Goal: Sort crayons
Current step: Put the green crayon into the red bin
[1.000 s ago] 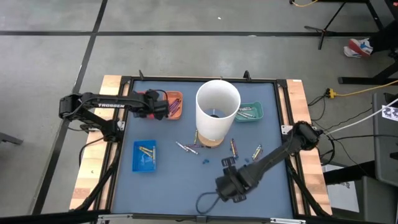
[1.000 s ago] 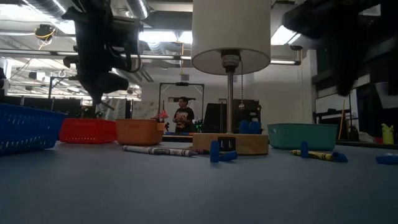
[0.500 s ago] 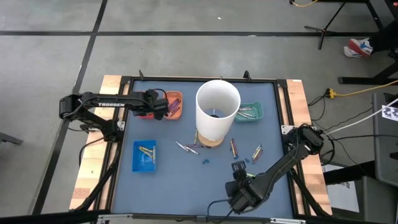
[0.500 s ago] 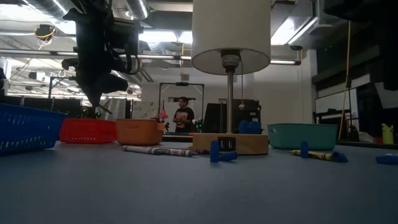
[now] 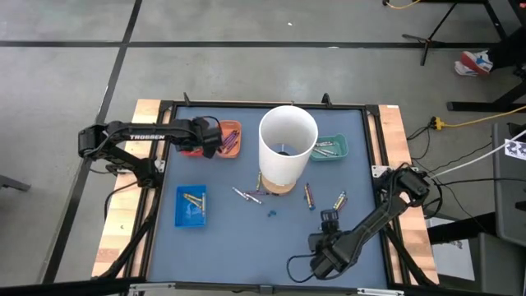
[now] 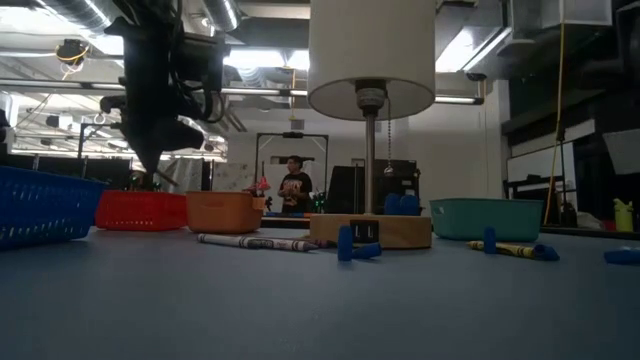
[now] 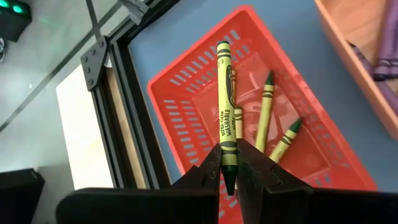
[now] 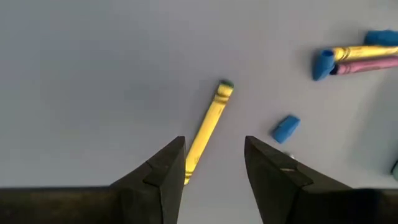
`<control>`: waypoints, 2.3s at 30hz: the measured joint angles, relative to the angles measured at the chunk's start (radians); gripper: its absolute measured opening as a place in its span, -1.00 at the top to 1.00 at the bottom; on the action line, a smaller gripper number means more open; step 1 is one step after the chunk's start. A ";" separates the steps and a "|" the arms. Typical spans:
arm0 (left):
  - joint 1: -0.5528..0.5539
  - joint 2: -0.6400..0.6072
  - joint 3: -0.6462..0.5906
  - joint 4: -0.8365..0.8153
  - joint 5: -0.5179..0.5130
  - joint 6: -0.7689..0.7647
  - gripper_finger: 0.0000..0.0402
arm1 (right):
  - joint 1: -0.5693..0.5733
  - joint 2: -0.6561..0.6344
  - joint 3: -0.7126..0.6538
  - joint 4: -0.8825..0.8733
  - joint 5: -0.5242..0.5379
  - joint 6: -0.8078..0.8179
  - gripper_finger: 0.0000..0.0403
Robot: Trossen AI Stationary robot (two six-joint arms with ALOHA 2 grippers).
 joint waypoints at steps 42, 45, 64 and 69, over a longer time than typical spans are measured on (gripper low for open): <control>0.050 0.000 0.000 0.087 0.068 0.043 0.49 | 0.005 -0.001 -0.001 -0.011 -0.054 0.021 0.19; 0.050 0.000 0.000 0.112 0.068 0.043 0.49 | 0.005 -0.002 -0.004 -0.034 -0.055 0.021 0.19; 0.050 0.000 0.000 0.129 0.072 0.044 0.48 | 0.133 -0.243 -0.247 0.071 -0.002 0.260 0.19; 0.050 0.000 0.000 0.129 0.073 0.044 0.48 | 0.165 -0.382 -0.418 0.282 0.058 0.410 0.19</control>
